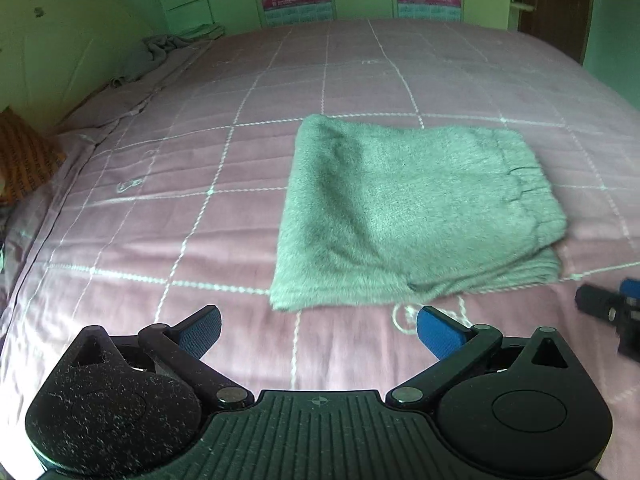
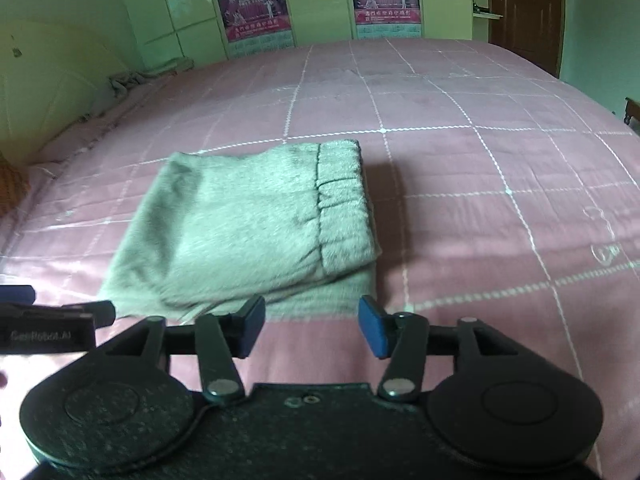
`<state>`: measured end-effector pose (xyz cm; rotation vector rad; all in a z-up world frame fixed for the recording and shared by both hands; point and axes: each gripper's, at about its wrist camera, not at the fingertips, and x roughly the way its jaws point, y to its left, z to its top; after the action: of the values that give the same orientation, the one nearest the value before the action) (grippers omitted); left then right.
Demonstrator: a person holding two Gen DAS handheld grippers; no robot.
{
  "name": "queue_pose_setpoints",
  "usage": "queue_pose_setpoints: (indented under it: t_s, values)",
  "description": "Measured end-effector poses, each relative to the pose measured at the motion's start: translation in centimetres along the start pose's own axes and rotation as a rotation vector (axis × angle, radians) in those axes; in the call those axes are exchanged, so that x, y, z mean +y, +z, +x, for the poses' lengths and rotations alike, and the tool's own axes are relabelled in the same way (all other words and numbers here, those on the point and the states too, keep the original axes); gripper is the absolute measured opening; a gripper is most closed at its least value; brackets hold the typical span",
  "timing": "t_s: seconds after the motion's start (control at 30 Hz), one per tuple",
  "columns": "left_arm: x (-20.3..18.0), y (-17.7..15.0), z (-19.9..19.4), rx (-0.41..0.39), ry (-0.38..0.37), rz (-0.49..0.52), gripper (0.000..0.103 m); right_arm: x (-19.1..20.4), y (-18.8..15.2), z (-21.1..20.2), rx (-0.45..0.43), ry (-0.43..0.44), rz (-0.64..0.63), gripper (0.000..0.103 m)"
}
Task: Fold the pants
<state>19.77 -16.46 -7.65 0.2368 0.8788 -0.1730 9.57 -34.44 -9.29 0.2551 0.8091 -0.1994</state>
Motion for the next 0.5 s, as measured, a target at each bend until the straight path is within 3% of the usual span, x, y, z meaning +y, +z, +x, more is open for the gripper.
queue_pose_setpoints:
  t_s: [0.07,0.33,0.4,0.5]
  values:
    - [0.5,-0.8,-1.8,-0.014,-0.007,-0.018,0.103,-0.1,-0.8,-1.8,-0.007,0.03,0.018,0.073]
    - [1.2,-3.9,-8.9,-0.08,-0.022,-0.032,0.103,1.0,-3.2,-8.6,-0.025,0.09,0.024,0.094]
    - [1.7,-4.5,-10.7,-0.091,-0.04,-0.046,0.103,1.4,-3.7,-10.5,-0.052,0.091,0.019,0.101]
    - [2.0,-5.4,-13.1,-0.117,-0.05,-0.058,0.103,2.1,-4.3,-13.7,-0.117,0.08,-0.002,0.103]
